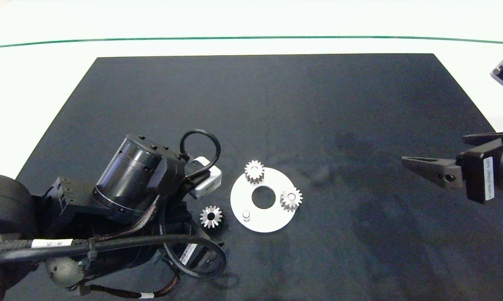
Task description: Install three planetary gears onto the carrier pins
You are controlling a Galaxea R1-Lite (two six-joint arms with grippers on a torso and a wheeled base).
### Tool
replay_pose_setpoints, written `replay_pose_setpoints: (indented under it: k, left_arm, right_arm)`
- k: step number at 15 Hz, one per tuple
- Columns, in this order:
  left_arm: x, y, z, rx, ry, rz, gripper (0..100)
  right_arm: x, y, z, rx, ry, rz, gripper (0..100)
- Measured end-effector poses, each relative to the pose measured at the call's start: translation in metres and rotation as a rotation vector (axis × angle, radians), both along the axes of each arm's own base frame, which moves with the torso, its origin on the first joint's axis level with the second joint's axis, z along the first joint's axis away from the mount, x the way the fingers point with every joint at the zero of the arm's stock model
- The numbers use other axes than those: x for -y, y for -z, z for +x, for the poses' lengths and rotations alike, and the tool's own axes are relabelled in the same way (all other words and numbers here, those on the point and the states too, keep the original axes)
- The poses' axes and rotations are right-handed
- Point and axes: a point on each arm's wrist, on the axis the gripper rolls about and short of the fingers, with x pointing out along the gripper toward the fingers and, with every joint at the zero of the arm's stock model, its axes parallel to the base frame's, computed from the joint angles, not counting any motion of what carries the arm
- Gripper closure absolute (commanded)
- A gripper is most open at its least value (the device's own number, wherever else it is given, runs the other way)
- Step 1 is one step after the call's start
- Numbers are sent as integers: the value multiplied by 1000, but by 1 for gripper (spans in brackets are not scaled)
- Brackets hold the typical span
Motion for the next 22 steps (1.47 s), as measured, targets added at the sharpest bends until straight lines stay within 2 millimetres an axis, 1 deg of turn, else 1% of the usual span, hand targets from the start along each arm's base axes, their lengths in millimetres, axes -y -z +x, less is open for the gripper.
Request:
replay_pose_setpoints:
  k: [6,8,10,20,22]
  left_arm:
    - [11,8,10,-15,18,38,0]
    - [14,11,14,-8,14,28,0]
    - [17,9,19,20,7,-1,0]
    - [24,11,26,19,9,5,0]
    - [24,15,27,7,5,11,2]
  right_arm:
    - [2,-2,-2,9,-1,-3,0]
    - [2,-2,-3,11,-2,-1,0]
    - [3,-2,-3,12,-2,0,0]
    - [3,-3,-4,14,-3,0,0]
    - [4,-3,-5,17,-3,2,0]
